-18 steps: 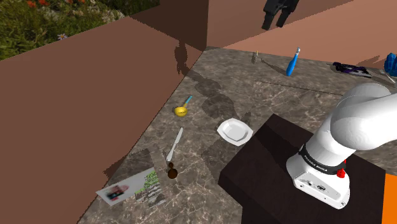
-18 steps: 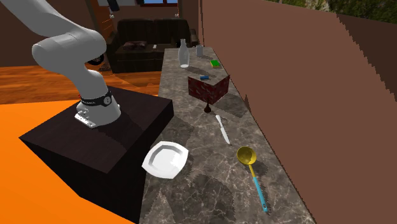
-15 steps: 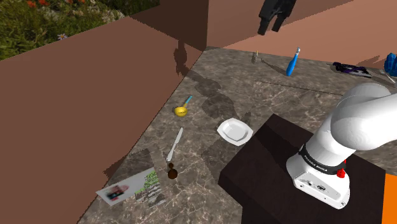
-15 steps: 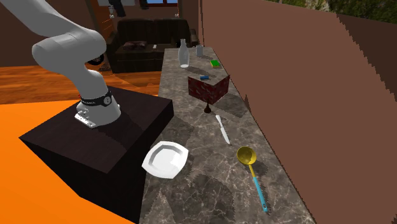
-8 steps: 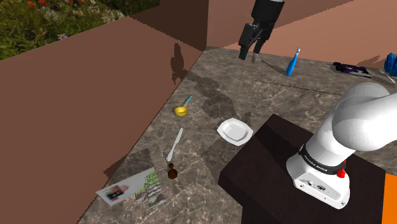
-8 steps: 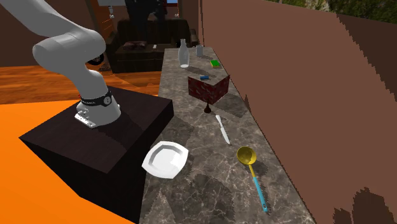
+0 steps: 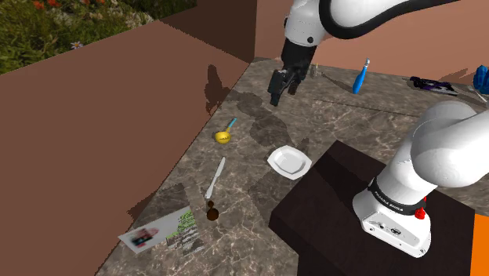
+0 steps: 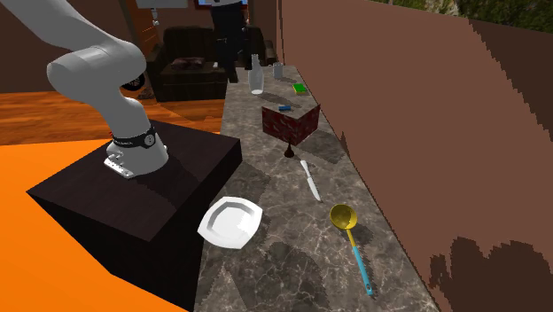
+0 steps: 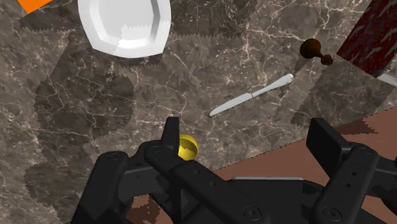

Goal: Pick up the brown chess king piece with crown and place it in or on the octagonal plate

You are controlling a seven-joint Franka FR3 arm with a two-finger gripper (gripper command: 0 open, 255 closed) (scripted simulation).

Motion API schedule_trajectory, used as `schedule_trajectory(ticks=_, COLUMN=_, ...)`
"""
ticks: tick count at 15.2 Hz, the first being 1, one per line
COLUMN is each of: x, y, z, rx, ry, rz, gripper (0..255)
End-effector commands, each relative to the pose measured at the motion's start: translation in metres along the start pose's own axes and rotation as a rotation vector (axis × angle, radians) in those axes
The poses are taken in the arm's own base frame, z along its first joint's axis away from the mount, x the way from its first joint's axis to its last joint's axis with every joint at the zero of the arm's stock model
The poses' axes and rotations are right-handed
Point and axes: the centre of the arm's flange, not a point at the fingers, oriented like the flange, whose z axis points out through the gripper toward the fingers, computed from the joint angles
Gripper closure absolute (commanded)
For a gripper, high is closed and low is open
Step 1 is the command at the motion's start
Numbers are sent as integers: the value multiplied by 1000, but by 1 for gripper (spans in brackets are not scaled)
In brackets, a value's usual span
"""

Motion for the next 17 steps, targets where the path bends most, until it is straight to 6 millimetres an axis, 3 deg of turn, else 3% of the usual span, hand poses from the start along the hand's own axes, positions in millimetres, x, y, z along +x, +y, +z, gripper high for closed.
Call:
schedule_trajectory(ticks=1, x=5, y=-17, z=21, rx=-1, ry=4, rz=-14, gripper=0)
schedule_trajectory(ticks=17, x=22, y=-142, z=192, rx=-20, ry=9, rz=-127, gripper=0)
